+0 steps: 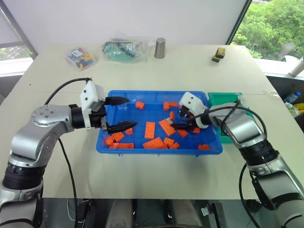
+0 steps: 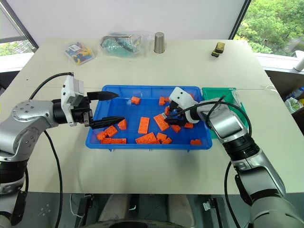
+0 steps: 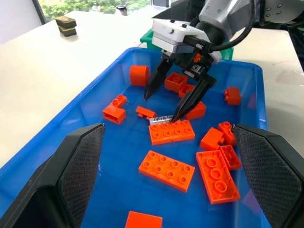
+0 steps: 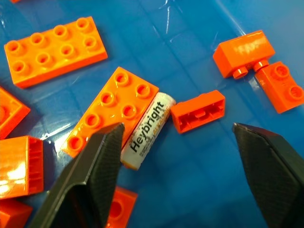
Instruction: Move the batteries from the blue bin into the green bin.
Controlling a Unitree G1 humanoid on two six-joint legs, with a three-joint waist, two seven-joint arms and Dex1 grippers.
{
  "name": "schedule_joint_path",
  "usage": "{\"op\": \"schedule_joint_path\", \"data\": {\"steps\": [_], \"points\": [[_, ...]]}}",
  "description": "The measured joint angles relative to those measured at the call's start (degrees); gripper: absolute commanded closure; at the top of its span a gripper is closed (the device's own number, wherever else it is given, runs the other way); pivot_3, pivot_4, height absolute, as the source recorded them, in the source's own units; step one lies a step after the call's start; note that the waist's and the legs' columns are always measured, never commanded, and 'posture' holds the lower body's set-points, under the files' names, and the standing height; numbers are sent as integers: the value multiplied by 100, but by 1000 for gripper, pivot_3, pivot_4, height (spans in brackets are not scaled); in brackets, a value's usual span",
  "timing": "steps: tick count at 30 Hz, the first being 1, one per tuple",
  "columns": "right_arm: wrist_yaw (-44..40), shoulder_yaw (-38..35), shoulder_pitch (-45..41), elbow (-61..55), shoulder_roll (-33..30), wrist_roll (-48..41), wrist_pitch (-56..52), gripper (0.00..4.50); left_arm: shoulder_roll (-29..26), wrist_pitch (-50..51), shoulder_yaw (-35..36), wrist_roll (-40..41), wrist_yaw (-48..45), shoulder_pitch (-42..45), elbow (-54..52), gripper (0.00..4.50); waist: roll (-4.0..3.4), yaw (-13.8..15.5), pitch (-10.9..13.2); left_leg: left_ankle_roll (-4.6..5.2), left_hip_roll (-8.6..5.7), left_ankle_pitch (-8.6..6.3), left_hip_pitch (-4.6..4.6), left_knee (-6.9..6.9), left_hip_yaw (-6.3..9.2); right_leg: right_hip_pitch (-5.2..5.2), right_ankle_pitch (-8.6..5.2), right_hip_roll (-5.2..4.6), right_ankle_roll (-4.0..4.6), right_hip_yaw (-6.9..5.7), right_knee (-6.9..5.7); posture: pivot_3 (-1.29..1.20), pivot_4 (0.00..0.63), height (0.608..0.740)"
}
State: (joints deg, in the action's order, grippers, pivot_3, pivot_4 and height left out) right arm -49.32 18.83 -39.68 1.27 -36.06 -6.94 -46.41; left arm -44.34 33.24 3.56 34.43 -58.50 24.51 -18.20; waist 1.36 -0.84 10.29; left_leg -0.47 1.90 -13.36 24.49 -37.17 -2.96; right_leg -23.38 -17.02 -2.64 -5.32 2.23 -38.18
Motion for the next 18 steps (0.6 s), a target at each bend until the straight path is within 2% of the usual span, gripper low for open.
{"op": "schedule_joint_path", "data": {"steps": [13, 16, 18], "points": [[-54, -133, -10, -316, 22, -198, -466, 781, -6, 0, 4, -1, 10, 1, -1, 0, 0, -1, 0, 0, 0, 0, 1, 1, 0, -2, 0, 0, 0, 0, 0, 0, 150, 739], [-26, -50, 114, -246, -4, -52, -280, 1593, -3, 0, 3, -1, 14, 11, -1, 0, 0, 6, 0, 0, -1, 0, 1, 0, 0, 0, 0, -1, 0, 0, 1, 0, 150, 739], [-1, 0, 206, -170, 19, -8, -135, 2506, -6, 1, 4, -1, 7, 40, 2, 0, 0, 2, 0, 0, -1, 0, 0, 0, -1, -1, 0, -1, 0, 0, 1, 0, 150, 739]]}}
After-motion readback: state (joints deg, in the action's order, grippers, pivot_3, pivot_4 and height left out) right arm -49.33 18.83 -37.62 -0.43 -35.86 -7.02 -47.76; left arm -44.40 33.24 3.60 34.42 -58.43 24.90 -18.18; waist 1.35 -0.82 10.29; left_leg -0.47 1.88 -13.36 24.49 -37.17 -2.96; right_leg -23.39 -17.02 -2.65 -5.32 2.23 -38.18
